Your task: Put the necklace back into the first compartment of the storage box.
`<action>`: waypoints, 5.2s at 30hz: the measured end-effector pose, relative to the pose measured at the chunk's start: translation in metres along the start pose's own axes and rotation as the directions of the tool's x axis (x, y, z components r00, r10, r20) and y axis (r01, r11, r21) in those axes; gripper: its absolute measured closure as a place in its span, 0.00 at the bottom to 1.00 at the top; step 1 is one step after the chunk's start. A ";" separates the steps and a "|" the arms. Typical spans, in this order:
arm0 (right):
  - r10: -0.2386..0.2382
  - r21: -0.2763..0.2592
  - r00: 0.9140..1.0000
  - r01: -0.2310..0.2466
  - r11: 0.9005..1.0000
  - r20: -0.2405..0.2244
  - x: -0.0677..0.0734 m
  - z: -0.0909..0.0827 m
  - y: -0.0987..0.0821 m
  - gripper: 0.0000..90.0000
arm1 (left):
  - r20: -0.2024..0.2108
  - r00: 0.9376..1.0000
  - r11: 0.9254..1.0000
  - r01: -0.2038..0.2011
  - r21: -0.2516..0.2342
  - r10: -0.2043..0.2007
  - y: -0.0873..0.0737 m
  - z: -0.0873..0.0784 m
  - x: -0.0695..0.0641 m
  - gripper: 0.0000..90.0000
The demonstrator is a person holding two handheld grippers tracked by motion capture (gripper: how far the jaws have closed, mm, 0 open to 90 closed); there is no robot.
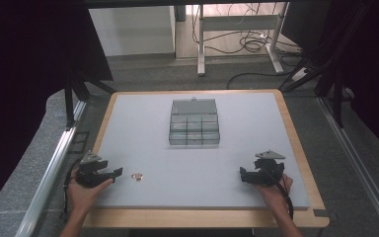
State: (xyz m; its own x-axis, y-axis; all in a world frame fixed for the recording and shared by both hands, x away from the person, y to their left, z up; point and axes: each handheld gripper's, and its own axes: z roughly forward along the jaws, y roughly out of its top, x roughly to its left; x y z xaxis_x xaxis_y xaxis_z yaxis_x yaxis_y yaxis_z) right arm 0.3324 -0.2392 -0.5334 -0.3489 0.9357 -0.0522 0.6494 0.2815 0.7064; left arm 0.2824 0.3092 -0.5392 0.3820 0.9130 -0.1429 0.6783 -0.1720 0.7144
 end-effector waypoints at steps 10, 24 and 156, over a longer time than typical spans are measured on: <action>-0.006 -0.001 1.000 0.006 1.000 0.002 -0.001 0.000 0.000 0.01 | 0.001 1.000 1.000 0.013 -0.004 -0.013 -0.001 -0.002 0.004 0.30; -0.002 -0.001 1.000 0.002 1.000 0.000 -0.001 0.000 0.000 0.01 | 0.016 1.000 1.000 0.017 -0.013 -0.017 0.001 -0.007 0.003 0.30; -0.020 0.005 1.000 0.020 1.000 -0.006 -0.002 0.002 0.002 0.00 | 0.175 0.955 0.938 -0.274 0.212 0.239 0.029 0.025 -0.066 0.97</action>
State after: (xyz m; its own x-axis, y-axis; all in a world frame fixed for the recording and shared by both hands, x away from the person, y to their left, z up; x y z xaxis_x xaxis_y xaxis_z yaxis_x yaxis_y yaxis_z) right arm 0.3360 -0.2401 -0.5335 -0.3660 0.9286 -0.0619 0.6459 0.3014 0.7014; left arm 0.2924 0.2352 -0.5261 0.6370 0.7661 -0.0860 0.6650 -0.4896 0.5640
